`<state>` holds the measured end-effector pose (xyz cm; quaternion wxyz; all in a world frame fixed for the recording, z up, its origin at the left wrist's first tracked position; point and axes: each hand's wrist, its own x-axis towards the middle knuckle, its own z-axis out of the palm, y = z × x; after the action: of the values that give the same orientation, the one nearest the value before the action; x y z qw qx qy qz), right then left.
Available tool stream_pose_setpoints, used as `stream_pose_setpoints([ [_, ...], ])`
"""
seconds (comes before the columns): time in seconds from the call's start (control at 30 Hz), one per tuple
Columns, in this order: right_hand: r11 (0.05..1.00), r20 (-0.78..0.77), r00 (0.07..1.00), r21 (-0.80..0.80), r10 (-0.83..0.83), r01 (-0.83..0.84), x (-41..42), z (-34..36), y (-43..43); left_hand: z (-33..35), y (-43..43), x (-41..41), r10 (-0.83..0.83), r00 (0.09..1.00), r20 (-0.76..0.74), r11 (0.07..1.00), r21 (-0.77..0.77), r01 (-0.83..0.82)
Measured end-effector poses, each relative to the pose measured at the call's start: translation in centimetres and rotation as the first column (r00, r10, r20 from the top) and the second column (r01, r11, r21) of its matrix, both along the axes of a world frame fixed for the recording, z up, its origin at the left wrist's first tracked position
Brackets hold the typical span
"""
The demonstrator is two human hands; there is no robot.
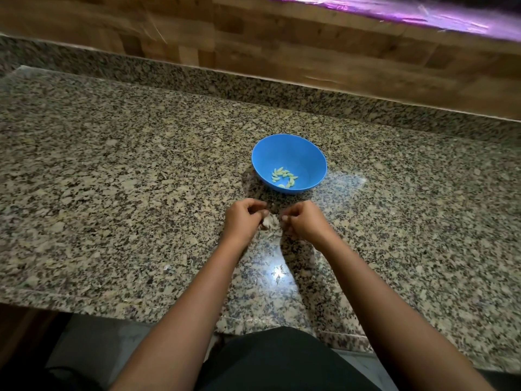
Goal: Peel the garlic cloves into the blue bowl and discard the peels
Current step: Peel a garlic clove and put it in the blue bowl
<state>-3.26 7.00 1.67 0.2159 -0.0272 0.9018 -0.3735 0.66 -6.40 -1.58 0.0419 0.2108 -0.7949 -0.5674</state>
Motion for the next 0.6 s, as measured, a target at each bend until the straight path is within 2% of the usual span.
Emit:
stream_pose_setpoints([
  [0.23, 1.0, -0.101, 0.995, 0.005, 0.002, -0.002, 1.8, -0.4, 0.5, 0.0, -0.1, 1.8, 0.085, 0.993, -0.08, 0.996, 0.006, -0.085],
  [0.33, 0.998, -0.074, 0.997, -0.055, 0.015, -0.02, 2.8, -0.2, 0.4, -0.2, -0.2, 2.8, 0.093, 0.991, -0.097, 0.995, 0.029, -0.09],
  [0.43, 0.984, -0.035, 0.985, -0.046, 0.17, -0.171, 4.0, -0.4, -0.3, -0.3, -0.4, 3.4, 0.067, 0.994, -0.082, 0.997, 0.055, -0.063],
  [0.53, 0.934, -0.158, 0.921, 0.084, 0.356, -0.347, 4.5, -1.0, -0.8, -0.7, -0.5, 4.0, 0.076, 0.993, -0.089, 0.994, 0.087, -0.069],
  [0.6, 0.899, -0.245, 0.867, 0.18, 0.433, -0.399, 4.5, -1.2, -0.8, -0.9, -0.5, 4.3, 0.081, 0.993, -0.085, 0.994, 0.078, -0.075],
])
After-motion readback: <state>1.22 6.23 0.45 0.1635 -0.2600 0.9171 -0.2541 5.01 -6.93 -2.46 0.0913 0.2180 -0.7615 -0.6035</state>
